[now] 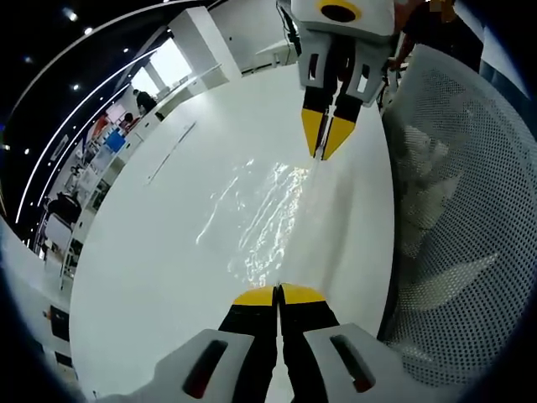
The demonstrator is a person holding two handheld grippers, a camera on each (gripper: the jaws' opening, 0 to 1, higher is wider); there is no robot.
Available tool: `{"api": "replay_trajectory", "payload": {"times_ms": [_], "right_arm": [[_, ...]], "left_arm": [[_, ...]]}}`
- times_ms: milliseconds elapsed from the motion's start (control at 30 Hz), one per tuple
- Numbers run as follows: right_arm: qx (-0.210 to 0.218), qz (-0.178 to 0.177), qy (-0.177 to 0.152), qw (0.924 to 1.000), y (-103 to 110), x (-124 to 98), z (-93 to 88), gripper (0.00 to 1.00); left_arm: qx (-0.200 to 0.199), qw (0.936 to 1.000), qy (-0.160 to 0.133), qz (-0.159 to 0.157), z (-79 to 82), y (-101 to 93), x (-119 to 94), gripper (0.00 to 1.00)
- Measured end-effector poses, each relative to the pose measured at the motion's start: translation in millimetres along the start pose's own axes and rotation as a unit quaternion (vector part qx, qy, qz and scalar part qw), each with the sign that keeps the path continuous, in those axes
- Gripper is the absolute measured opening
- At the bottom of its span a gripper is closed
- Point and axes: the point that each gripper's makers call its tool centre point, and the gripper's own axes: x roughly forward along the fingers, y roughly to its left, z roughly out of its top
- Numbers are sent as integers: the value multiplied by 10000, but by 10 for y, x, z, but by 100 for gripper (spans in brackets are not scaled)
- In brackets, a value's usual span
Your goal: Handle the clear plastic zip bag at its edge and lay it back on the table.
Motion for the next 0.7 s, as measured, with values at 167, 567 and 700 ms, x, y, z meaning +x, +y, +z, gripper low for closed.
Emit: {"api": "replay_trajectory", "payload": {"times_ms": [167, 567, 700], "right_arm": [[17, -11, -6, 10000, -6, -7, 4, 0], [64, -14, -4, 10000, -2, -7, -13, 0], [70, -12, 3, 10000, 1, -9, -18, 0]], "left_arm": [[-1, 10000, 1, 3, -9, 10, 13, 0], [9, 10000, -2, 4, 2, 7, 9, 0], [28, 10000, 7, 10, -8, 5, 8, 0]]}}
